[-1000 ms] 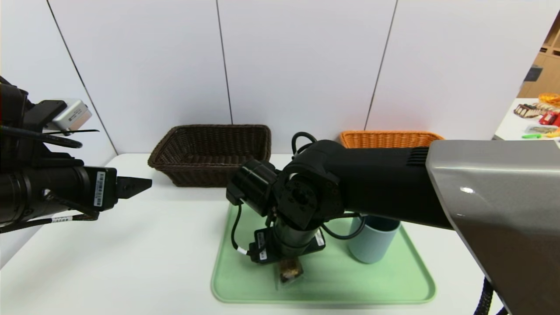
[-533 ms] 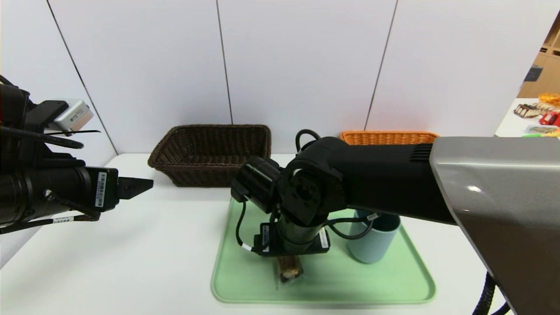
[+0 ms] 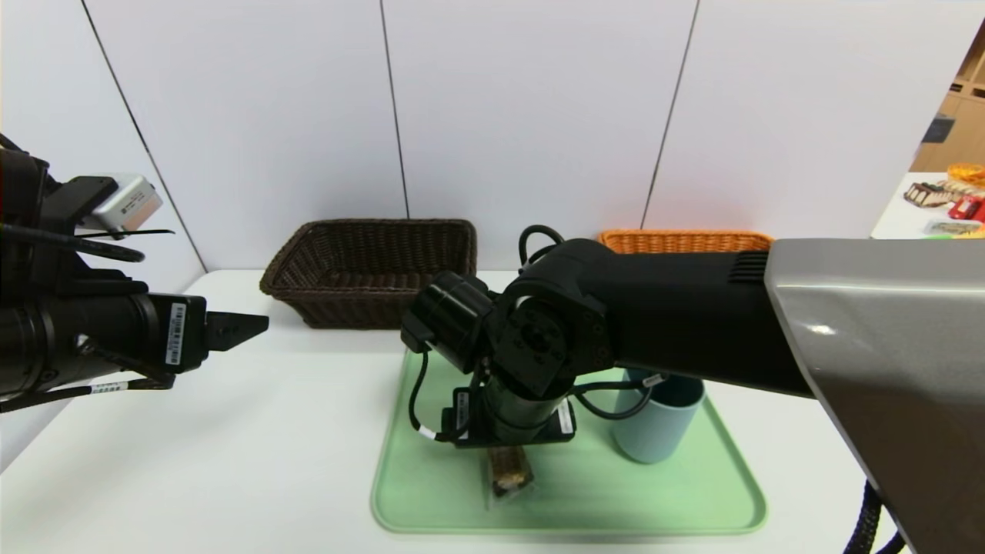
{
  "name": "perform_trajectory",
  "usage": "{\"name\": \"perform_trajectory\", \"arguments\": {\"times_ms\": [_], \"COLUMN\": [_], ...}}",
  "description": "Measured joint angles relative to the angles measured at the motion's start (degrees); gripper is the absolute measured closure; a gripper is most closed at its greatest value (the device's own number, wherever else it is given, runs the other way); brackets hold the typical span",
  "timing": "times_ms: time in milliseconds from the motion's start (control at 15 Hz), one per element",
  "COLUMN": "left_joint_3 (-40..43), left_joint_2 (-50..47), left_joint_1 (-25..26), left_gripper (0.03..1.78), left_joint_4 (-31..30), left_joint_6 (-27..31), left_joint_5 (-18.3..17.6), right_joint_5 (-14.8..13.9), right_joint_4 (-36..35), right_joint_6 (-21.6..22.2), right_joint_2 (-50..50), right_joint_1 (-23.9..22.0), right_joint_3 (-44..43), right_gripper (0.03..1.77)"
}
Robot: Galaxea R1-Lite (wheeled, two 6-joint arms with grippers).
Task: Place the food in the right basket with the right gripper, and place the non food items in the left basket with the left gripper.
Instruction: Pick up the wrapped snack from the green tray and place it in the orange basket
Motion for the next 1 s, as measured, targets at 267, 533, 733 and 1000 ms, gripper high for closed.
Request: {"name": "perform_trajectory", "arguments": {"times_ms": [267,533,733,1000], "left_joint_3": [0.0,0.1,0.1,0.4], "left_joint_2": [-0.2,-0.3,-0.5,-0.8], "left_joint_1": [0.0,0.0,0.0,0.0], "left_gripper": [0.12,0.12,0.12,0.12], "left_joint_4": [0.0,0.1,0.1,0.1], "left_joint_6": [0.0,-0.1,-0.1,-0.1], "left_joint_5": [0.0,0.0,0.0,0.0], "right_joint_5": [-1.5,-1.6,-1.6,-1.5], "right_joint_4": [0.1,0.0,-0.1,-0.1], "right_joint_6": [-0.4,-1.1,-2.2,-3.0], "right_joint_2": [0.0,0.0,0.0,0.1], "right_joint_1": [0.1,0.1,0.1,0.2], "right_joint_3": [0.0,0.0,0.0,0.0], "right_gripper": [0.10,0.35,0.79,1.49]}}
